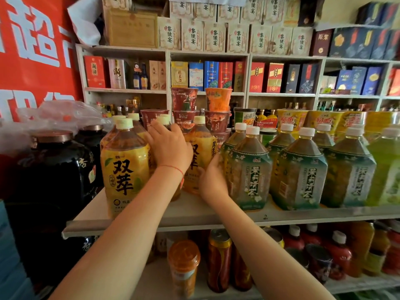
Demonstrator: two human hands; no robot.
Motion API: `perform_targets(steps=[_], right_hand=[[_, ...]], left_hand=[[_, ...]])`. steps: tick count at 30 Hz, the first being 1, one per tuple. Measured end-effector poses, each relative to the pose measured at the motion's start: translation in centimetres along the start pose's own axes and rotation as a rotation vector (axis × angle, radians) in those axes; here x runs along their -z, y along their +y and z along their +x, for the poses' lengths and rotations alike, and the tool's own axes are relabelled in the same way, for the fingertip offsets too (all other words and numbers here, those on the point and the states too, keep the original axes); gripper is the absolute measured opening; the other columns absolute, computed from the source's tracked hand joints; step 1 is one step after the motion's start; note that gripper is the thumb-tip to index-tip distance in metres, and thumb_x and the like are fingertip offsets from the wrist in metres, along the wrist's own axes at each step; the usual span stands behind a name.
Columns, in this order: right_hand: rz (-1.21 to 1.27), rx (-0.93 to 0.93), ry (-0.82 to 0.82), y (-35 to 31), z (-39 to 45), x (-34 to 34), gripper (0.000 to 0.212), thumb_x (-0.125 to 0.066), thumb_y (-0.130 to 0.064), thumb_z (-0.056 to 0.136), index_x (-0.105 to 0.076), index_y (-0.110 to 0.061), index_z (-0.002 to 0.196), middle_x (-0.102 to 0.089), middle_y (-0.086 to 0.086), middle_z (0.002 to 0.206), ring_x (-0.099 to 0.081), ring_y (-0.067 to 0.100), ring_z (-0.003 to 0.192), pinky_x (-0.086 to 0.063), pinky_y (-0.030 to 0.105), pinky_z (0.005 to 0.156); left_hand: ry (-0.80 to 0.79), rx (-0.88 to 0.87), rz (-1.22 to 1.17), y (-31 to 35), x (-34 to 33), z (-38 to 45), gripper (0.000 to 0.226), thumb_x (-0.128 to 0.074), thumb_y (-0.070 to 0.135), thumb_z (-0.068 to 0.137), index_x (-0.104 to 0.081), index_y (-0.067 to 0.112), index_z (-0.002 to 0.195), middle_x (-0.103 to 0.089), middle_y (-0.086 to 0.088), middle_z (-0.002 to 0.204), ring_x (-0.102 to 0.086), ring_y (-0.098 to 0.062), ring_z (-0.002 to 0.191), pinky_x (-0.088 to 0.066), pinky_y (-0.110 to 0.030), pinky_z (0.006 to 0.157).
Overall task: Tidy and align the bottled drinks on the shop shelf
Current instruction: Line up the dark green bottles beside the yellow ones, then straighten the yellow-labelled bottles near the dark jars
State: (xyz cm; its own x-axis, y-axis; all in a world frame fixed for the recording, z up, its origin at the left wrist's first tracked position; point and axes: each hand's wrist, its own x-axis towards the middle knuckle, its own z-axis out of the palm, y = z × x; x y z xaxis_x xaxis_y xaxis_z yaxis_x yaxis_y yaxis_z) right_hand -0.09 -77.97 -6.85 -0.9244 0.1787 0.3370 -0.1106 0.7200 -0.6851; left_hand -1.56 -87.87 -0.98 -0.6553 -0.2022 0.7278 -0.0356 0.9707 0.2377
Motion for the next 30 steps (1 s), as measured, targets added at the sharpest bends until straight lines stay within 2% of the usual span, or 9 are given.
perform_targets(steps=[4,8,12,14,18,22,25,27,30], right_hand=[[0.034,-0.005,0.009,0.3,0.1,-0.1,0.08,-0.046,-0.019,0.106,0.015,-0.012,0.158,-0.019,0.009,0.164,-0.03,0.024,0.147,-0.04,0.034,0.106],[0.078,0.0,0.029,0.5,0.3,-0.3,0.08,-0.048,-0.028,0.104,0.009,-0.015,0.159,-0.027,0.016,0.159,-0.042,0.034,0.138,-0.045,0.043,0.106],[0.142,-0.061,-0.05,0.1,0.6,-0.2,0.09,-0.05,-0.045,0.098,0.01,-0.016,0.158,-0.031,0.018,0.157,-0.045,0.035,0.136,-0.042,0.049,0.109],[0.111,-0.038,-0.083,0.2,0.7,-0.5,0.098,-0.057,-0.046,0.096,0.012,-0.015,0.158,-0.032,0.019,0.156,-0.047,0.035,0.133,-0.045,0.043,0.103],[0.199,-0.064,-0.074,0.5,0.6,-0.8,0.085,-0.053,-0.043,0.098,0.001,-0.016,0.158,-0.036,0.02,0.152,-0.049,0.037,0.131,-0.044,0.042,0.098],[0.511,-0.069,-0.01,0.4,-0.5,-0.3,0.051,-0.033,-0.032,0.106,-0.023,-0.016,0.154,-0.04,0.013,0.153,-0.04,0.034,0.139,-0.034,0.048,0.115],[0.762,-0.098,0.039,0.0,-1.8,0.2,0.046,-0.024,-0.036,0.109,-0.045,-0.015,0.143,-0.056,0.006,0.135,-0.05,0.026,0.129,-0.039,0.038,0.105],[0.889,-0.123,0.058,-0.2,-2.5,0.9,0.046,-0.022,-0.041,0.109,-0.051,-0.021,0.138,-0.056,-0.006,0.118,-0.05,0.014,0.117,-0.036,0.03,0.1],[0.919,-0.147,0.038,-0.1,-3.1,1.4,0.05,-0.02,-0.05,0.108,-0.049,-0.028,0.142,-0.05,-0.009,0.109,-0.045,0.011,0.112,-0.033,0.028,0.101]], left_hand=[[0.09,-0.063,0.029,0.2,0.5,-0.4,0.032,-0.062,0.035,0.088,-0.058,0.015,0.113,-0.048,-0.021,0.125,-0.047,-0.039,0.114,-0.042,-0.05,0.096],[0.151,-0.188,0.01,0.9,1.0,-2.4,0.039,-0.073,0.032,0.08,-0.061,0.018,0.115,-0.05,-0.021,0.127,-0.051,-0.041,0.109,-0.047,-0.049,0.081],[0.092,-0.255,0.07,1.3,1.1,-4.2,0.059,-0.073,0.031,0.084,-0.048,0.029,0.137,-0.038,-0.018,0.145,-0.046,-0.043,0.122,-0.048,-0.052,0.087],[0.072,-0.268,0.069,1.1,1.3,-4.4,0.062,-0.071,0.032,0.085,-0.044,0.031,0.141,-0.037,-0.019,0.147,-0.042,-0.044,0.127,-0.047,-0.054,0.09],[0.077,-0.291,0.017,0.8,2.0,-4.7,0.063,-0.071,0.031,0.084,-0.045,0.031,0.141,-0.04,-0.02,0.143,-0.043,-0.042,0.126,-0.046,-0.055,0.093],[-0.064,-0.201,-0.29,0.1,2.8,-3.1,0.065,-0.071,0.033,0.084,-0.042,0.036,0.143,-0.041,-0.016,0.135,-0.045,-0.04,0.122,-0.047,-0.05,0.096],[-0.119,-0.245,-0.465,0.7,2.8,-2.8,0.076,-0.074,0.032,0.083,-0.036,0.042,0.148,-0.04,-0.011,0.133,-0.046,-0.034,0.12,-0.046,-0.044,0.102],[-0.106,-0.245,-0.641,1.8,2.4,-3.0,0.077,-0.07,0.03,0.088,-0.029,0.041,0.152,-0.039,-0.006,0.138,-0.045,-0.021,0.119,-0.043,-0.029,0.101],[-0.093,0.171,-1.186,2.1,1.2,-3.0,0.059,-0.049,0.032,0.103,-0.025,0.023,0.156,-0.049,0.0,0.132,-0.05,-0.013,0.111,-0.04,-0.029,0.094]])
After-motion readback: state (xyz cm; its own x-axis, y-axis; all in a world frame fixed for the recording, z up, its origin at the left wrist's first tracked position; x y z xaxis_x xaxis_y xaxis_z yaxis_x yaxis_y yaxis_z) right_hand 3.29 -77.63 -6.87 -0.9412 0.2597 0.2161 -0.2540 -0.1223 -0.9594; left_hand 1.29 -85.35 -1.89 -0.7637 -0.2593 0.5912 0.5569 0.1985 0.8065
